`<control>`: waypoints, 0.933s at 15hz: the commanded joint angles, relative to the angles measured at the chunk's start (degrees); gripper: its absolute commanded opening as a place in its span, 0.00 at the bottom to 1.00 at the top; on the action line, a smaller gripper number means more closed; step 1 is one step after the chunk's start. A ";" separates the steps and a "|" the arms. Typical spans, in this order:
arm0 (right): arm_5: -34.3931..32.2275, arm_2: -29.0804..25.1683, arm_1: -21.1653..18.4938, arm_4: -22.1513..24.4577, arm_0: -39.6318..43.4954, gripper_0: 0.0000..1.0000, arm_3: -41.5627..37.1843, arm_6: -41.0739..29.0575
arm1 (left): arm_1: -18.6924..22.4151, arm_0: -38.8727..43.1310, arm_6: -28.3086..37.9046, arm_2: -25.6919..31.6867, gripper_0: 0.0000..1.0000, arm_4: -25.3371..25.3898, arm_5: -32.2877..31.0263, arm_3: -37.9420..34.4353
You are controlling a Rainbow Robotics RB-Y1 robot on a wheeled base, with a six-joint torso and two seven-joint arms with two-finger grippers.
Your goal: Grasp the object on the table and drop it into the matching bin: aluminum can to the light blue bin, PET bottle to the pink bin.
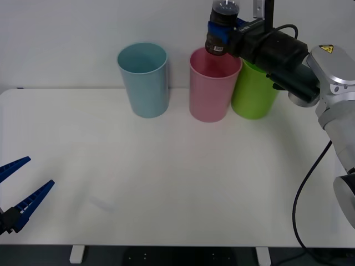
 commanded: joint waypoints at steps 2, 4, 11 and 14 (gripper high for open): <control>-0.28 -0.08 -0.05 -0.18 0.09 1.00 0.00 1.42 | 0.00 0.00 0.00 0.00 1.00 0.00 0.00 0.00; -0.37 -0.08 -0.05 -0.35 0.09 1.00 -0.09 1.95 | 0.00 0.00 0.00 0.00 1.00 0.00 0.00 0.00; -2.48 -1.31 -1.10 -1.85 7.03 1.00 -7.73 2.83 | 0.00 0.00 0.00 0.00 1.00 0.00 0.00 0.00; -2.48 -1.67 -2.42 -2.55 13.36 1.00 -15.47 2.65 | 0.00 0.00 0.00 0.00 1.00 0.00 0.00 0.00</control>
